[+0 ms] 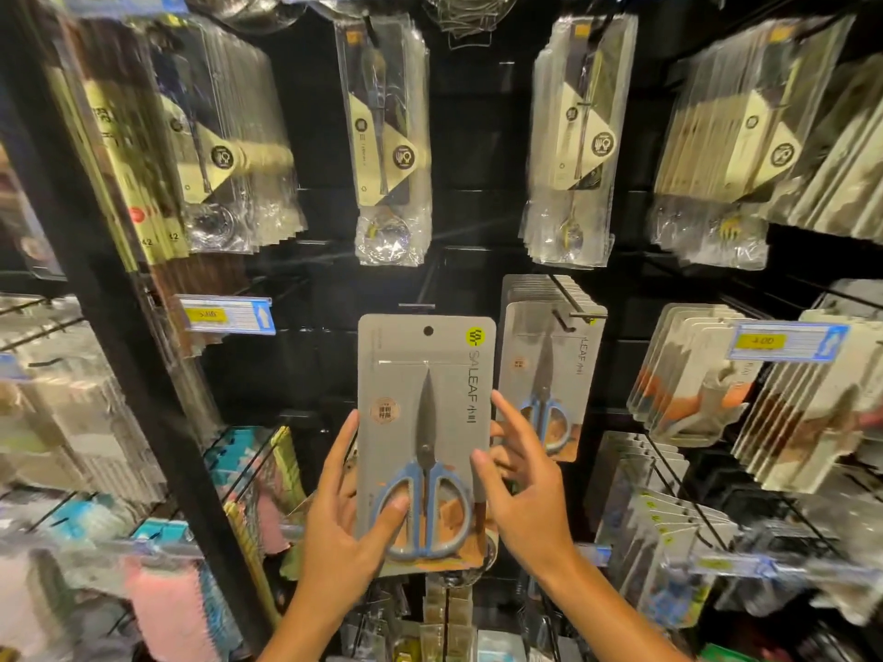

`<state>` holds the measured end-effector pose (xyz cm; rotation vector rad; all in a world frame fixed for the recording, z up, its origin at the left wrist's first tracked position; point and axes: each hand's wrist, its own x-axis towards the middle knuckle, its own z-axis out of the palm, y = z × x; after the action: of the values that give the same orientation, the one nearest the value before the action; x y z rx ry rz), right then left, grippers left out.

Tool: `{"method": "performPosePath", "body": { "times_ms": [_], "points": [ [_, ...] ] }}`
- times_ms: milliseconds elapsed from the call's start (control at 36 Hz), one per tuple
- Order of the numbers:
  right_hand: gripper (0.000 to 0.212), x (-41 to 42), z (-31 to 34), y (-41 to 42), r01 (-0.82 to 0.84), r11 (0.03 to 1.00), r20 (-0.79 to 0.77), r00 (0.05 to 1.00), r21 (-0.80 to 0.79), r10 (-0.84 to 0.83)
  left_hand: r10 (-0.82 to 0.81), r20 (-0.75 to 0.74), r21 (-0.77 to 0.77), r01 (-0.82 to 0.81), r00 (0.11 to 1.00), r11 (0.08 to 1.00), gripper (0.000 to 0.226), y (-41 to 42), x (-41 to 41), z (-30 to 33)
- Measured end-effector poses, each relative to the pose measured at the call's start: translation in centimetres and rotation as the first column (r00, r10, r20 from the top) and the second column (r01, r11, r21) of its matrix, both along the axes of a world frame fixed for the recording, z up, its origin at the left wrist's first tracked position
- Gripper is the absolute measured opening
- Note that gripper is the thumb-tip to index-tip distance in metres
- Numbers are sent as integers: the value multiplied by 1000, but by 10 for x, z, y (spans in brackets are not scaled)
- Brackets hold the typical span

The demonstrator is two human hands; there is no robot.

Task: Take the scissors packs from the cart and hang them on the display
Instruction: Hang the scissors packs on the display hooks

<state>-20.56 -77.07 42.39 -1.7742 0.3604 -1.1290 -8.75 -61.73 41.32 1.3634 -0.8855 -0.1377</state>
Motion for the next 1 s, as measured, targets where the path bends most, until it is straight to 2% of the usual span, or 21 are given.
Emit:
{"method": "performPosePath", "body": {
  "times_ms": [278,556,694,1000],
  "points": [
    [67,4,-19,3,-35,999,-123,992,31,39,-52,-54,102,57,997,993,102,4,18,-24],
    [67,23,5,-6,-51,998,-43,998,36,52,-81,-15,46,81,997,996,98,-11,39,-2],
    [67,26,0,-11,-35,999,-56,998,38,37,-142,-9,71,142,990,987,101,-14,49,-1],
    [66,33,0,-17,-34,996,-28,999,88,36,-158,-5,99,158,987,982,101,-22,57,4]
  ]
}}
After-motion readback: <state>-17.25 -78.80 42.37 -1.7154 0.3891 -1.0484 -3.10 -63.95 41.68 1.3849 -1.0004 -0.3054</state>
